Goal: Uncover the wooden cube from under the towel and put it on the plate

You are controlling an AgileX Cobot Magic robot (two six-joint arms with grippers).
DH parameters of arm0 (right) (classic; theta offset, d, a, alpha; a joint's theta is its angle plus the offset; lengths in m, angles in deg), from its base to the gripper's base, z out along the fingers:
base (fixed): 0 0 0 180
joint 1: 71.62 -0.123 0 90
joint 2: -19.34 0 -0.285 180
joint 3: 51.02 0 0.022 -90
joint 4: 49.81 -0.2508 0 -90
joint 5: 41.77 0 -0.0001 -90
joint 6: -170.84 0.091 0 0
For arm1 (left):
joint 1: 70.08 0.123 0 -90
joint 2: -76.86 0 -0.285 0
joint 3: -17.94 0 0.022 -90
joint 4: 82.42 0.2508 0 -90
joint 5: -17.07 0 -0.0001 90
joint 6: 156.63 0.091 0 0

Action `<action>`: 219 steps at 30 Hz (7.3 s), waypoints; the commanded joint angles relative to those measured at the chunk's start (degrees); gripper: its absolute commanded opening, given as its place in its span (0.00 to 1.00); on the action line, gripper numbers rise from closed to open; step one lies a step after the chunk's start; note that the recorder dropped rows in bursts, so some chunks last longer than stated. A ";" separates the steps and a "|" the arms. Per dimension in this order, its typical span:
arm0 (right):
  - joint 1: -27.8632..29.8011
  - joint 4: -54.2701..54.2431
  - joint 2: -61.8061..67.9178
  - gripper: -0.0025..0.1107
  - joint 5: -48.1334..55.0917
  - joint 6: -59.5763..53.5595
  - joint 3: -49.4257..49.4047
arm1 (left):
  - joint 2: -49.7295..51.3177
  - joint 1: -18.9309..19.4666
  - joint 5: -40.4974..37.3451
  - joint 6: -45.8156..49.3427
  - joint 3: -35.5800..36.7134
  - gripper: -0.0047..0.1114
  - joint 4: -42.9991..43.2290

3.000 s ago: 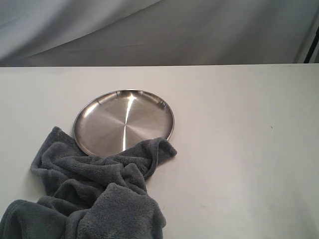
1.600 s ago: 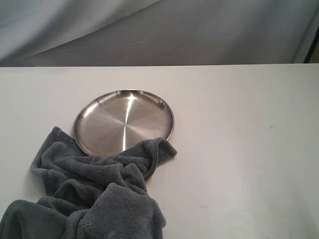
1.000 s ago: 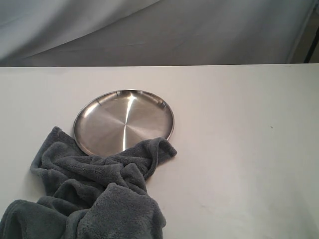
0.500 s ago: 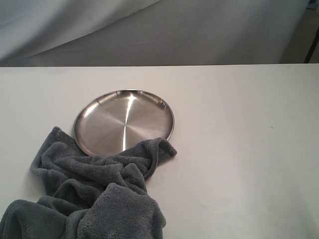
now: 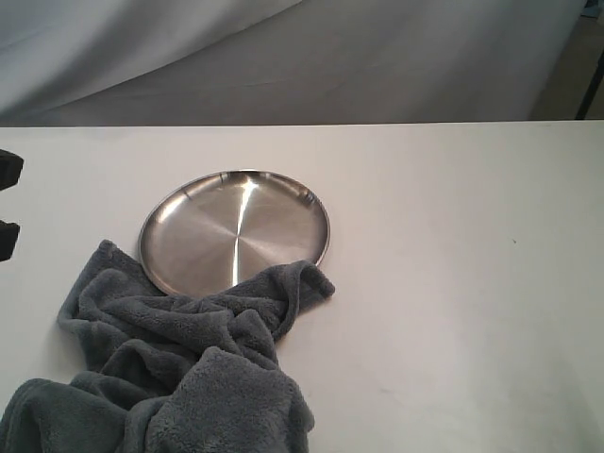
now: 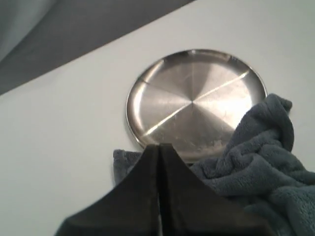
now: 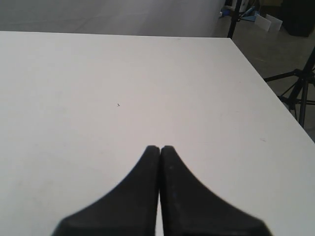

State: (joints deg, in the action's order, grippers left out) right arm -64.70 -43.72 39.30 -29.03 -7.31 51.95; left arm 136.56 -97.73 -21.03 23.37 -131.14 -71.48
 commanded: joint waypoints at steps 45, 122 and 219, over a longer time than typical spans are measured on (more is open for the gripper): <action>0.41 0.37 0.18 0.02 -0.65 0.26 -0.19 | 18.85 -12.80 9.69 27.49 -1.89 0.04 -24.73; 0.41 0.37 0.18 0.02 -0.65 0.26 -0.19 | 18.85 -12.91 -11.83 39.21 1.73 0.06 -24.73; 0.41 0.37 0.18 0.02 -0.65 0.26 -0.19 | 2.21 -13.02 14.53 47.06 4.58 0.04 -40.85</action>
State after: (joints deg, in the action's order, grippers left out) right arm -64.70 -43.72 39.30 -29.03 -7.31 51.95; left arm 139.04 -110.54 -8.23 68.92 -125.98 -111.51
